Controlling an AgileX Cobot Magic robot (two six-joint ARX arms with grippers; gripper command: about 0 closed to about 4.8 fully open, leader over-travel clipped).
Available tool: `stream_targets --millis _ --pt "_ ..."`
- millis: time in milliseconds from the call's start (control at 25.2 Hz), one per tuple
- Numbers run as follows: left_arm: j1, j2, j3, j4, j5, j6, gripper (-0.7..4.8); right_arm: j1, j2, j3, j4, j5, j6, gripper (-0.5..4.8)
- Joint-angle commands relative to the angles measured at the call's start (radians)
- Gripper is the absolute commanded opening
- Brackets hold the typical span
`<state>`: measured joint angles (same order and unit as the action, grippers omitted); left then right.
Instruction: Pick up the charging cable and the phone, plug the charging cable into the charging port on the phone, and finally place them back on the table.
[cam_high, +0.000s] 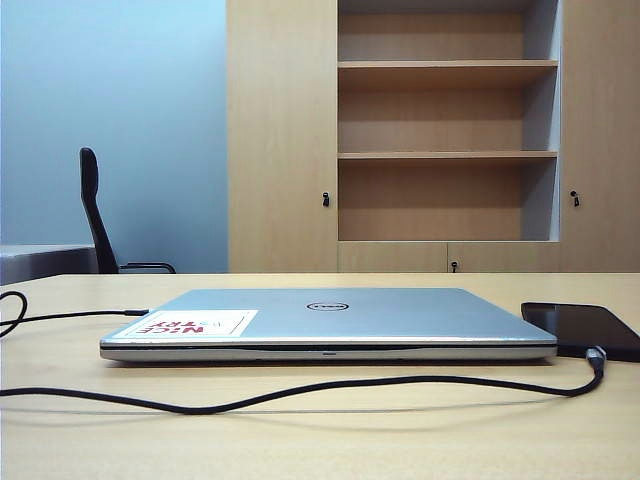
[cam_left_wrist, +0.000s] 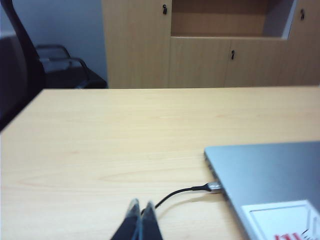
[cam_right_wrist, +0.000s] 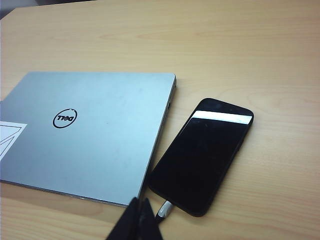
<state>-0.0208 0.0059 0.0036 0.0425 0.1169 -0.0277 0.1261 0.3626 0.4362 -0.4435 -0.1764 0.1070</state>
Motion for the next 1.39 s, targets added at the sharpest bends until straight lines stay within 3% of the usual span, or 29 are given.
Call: stream_targets --millis 40,792,871,911,1030,1228,1386 --pt "0.002 0.000 0.000 0.011 0.003 -0.058 -0.05 0.000 0.000 0.003 0.018 -0.001 -0.003 0.04" --pt "0.002 0.000 0.000 0.011 0.003 -0.058 -0.05 0.000 0.000 0.003 0.021 0.002 -0.003 0.04" --pt "0.002 0.000 0.000 0.011 0.003 -0.058 -0.05 -0.007 -0.011 -0.012 0.036 0.065 -0.004 0.04" --pt "0.002 0.000 0.000 0.011 0.003 -0.058 -0.05 -0.016 -0.040 -0.045 0.082 0.155 -0.008 0.04" --pt "0.002 0.000 0.000 0.011 0.003 -0.058 -0.05 -0.026 -0.113 -0.130 0.233 0.247 -0.011 0.04" --pt "0.002 0.000 0.000 0.011 0.003 -0.058 -0.05 -0.061 -0.262 -0.275 0.440 0.264 -0.011 0.04" --pt "0.002 0.000 0.000 0.011 0.002 -0.058 -0.05 -0.096 -0.362 -0.348 0.449 0.264 -0.011 0.04"
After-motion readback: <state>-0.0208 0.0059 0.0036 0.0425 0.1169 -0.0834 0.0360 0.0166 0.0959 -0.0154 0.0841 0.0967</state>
